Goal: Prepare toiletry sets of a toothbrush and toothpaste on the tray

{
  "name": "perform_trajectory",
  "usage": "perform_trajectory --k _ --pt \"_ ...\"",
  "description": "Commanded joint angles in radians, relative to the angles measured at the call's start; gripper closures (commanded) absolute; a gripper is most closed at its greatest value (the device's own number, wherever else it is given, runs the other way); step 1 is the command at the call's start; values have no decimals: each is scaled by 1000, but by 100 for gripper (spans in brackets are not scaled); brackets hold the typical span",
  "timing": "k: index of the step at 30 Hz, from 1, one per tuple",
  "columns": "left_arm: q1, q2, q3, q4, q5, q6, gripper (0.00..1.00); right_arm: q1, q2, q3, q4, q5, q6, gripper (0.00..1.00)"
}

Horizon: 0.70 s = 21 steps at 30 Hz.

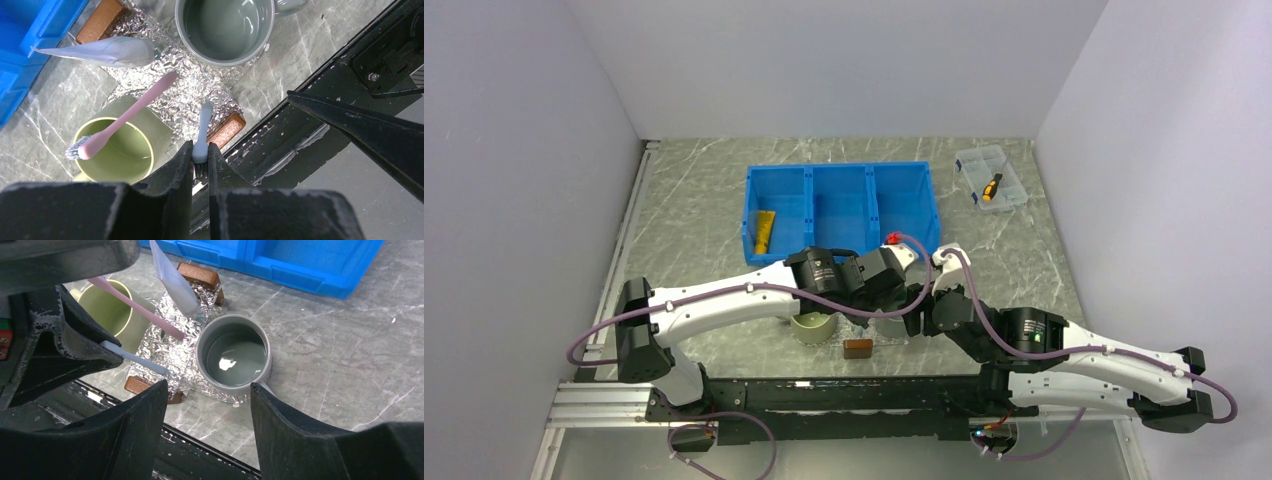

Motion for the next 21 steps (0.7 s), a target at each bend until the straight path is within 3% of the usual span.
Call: perform_trajectory --k 1,21 --pt "-8 36 11 -44 -18 21 84 -1 -14 0 11 6 16 36" --pt "-5 74 41 -39 -49 33 83 -1 -32 -2 -9 9 27 36"
